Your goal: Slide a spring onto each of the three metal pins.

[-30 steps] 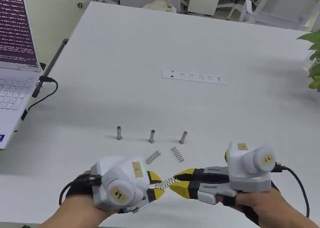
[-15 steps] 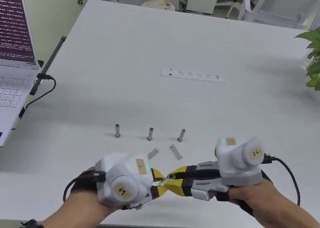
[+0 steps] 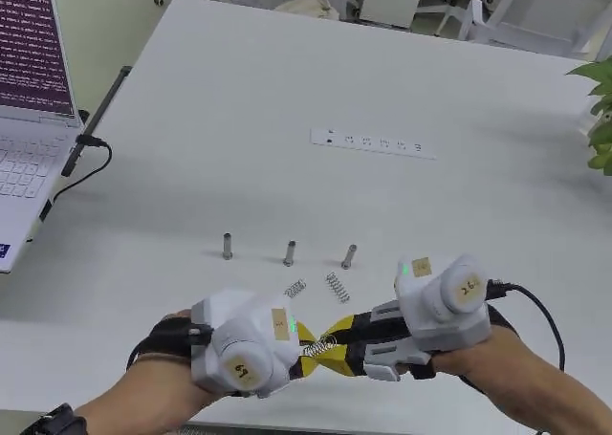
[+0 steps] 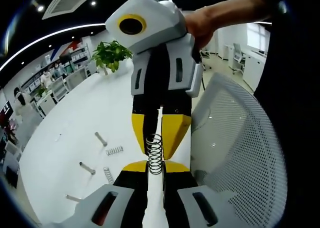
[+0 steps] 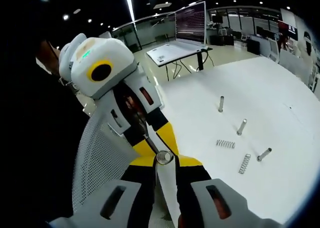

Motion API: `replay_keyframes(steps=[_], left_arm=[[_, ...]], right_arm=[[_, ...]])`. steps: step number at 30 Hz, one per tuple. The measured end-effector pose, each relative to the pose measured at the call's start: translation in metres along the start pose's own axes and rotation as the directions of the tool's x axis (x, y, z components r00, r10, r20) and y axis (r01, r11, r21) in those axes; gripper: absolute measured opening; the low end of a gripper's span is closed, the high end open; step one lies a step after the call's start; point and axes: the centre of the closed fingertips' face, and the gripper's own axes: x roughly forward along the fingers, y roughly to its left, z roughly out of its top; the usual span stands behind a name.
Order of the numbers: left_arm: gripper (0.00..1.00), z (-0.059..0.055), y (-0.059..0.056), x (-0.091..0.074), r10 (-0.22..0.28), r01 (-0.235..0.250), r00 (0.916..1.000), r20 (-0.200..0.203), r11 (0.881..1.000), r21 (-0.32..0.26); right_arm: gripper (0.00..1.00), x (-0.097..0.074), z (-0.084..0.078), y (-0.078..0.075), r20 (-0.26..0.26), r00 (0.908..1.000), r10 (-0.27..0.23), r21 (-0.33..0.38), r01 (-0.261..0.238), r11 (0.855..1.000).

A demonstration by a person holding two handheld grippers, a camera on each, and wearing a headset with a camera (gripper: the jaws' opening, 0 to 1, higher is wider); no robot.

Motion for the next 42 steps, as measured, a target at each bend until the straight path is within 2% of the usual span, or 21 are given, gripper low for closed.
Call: replay_keyframes(steps=[7, 10, 12, 19, 23, 26, 27, 30, 34, 38, 42], left_arm=[[0.02, -0.004, -0.01, 0.003, -0.03, 0.03, 0.9994, -0.017, 0.999, 0.025], [0.02, -0.006, -0.011, 0.003, -0.038, 0.038, 0.999, -0.023, 0.999, 0.023], [0.02, -0.007, -0.013, 0.003, -0.045, 0.045, 0.9987, -0.025, 0.999, 0.02], [0.03, -0.009, -0.015, 0.004, -0.067, 0.067, 0.9976, -0.016, 0.998, -0.022], [0.03, -0.012, -0.016, 0.002, -0.083, 0.082, 0.9962, -0.026, 0.996, -0.033], [0.03, -0.013, -0.013, 0.001, -0.075, 0.074, 0.997, -0.017, 0.996, -0.059], [0.03, -0.014, -0.011, 0.0, -0.062, 0.062, 0.998, -0.004, 0.993, -0.103], [0.04, -0.016, -0.004, -0.003, -0.032, 0.034, 0.9994, 0.014, 0.988, -0.153], [0.07, -0.016, 0.006, -0.009, 0.017, 0.0, 0.9981, 0.059, 0.963, -0.269], [0.08, -0.022, 0.014, -0.015, 0.047, -0.027, 0.9971, 0.059, 0.952, -0.303], [0.09, -0.027, 0.021, -0.023, 0.083, -0.055, 0.9945, 0.065, 0.934, -0.353]], right_arm=[[0.12, 0.006, -0.003, 0.007, -0.056, 0.9984, 0.009, -0.075, -0.013, 0.997], [0.1, 0.009, -0.009, 0.009, -0.11, 0.9939, 0.012, -0.139, -0.027, 0.99], [0.1, 0.01, -0.009, 0.011, -0.123, 0.9924, 0.011, -0.161, -0.031, 0.987], [0.08, 0.011, -0.012, 0.011, -0.141, 0.99, 0.006, -0.197, -0.034, 0.98], [0.08, 0.013, -0.012, 0.012, -0.12, 0.9926, 0.013, -0.188, -0.035, 0.981], [0.08, 0.015, -0.009, 0.011, -0.111, 0.9936, 0.018, -0.188, -0.039, 0.981], [0.08, 0.015, -0.007, 0.01, -0.111, 0.9937, 0.018, -0.191, -0.039, 0.981], [0.08, 0.014, 0.0, 0.006, -0.095, 0.9953, 0.021, -0.186, -0.039, 0.982], [0.08, 0.014, 0.009, -0.001, -0.069, 0.9974, 0.021, -0.169, -0.032, 0.985], [0.08, 0.013, 0.013, -0.01, -0.06, 0.9982, 0.003, -0.165, -0.012, 0.986], [0.08, 0.011, 0.015, -0.02, -0.048, 0.9988, -0.015, -0.147, 0.008, 0.989]])
